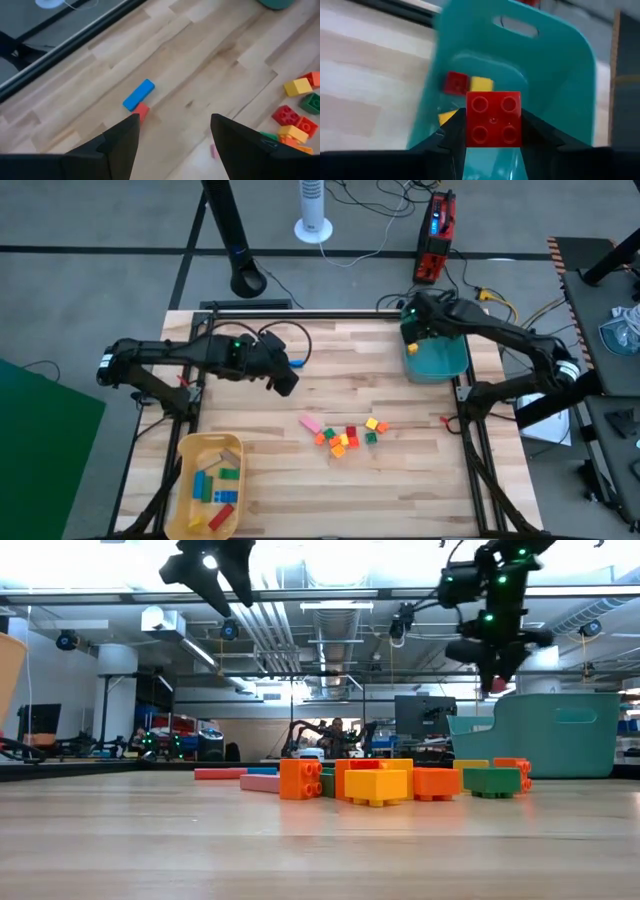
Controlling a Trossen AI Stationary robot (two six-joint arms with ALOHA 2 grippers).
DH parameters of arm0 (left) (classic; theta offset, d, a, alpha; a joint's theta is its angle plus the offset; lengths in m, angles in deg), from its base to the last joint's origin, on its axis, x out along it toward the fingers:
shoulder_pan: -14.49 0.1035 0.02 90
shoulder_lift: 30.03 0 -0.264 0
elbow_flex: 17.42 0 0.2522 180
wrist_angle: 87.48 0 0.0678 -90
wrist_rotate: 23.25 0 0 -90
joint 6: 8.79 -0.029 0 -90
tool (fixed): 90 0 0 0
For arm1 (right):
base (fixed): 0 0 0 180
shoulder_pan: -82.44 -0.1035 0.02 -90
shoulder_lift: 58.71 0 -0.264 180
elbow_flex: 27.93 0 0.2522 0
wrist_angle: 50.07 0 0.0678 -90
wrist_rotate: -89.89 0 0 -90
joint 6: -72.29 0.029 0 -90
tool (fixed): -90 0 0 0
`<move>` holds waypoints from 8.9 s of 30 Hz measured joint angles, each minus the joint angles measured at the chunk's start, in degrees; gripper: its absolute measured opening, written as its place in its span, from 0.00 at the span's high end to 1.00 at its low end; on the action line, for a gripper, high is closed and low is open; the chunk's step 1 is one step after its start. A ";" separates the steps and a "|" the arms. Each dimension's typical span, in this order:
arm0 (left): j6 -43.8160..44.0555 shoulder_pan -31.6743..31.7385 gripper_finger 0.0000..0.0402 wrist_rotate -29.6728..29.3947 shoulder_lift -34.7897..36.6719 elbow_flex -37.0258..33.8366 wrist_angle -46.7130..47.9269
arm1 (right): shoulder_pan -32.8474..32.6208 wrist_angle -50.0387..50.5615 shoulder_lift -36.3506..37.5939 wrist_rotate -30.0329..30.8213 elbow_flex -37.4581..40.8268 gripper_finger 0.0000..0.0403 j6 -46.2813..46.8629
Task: Sort blocks
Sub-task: Put the red 4-stud game piece into the green bin, then put the yellow square block into the green bin, then put the orange 4-stud game piece into the green bin
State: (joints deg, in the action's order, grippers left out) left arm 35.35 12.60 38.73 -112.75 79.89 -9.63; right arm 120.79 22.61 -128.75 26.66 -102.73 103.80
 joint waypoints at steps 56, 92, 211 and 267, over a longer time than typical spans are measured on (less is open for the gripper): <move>-12.17 -5.73 0.43 7.73 0.20 0.00 -5.76 | -43.53 -10.68 -33.01 -29.82 -6.24 0.35 9.87; -11.92 -5.62 0.43 4.99 0.20 -0.09 -6.67 | -5.07 15.08 -3.10 -11.43 -12.80 0.41 10.37; -58.23 -5.15 0.66 32.80 -28.87 -12.32 -44.68 | -42.40 8.11 -2.12 -3.59 -9.37 0.38 37.90; -53.73 1.51 0.65 31.76 5.41 -5.44 -70.89 | -41.66 -83.45 -6.33 -23.58 -11.87 0.49 19.91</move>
State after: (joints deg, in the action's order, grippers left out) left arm -18.37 14.10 70.49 -107.34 74.45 -80.52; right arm 79.13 -60.84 -135.08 3.08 -114.60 123.71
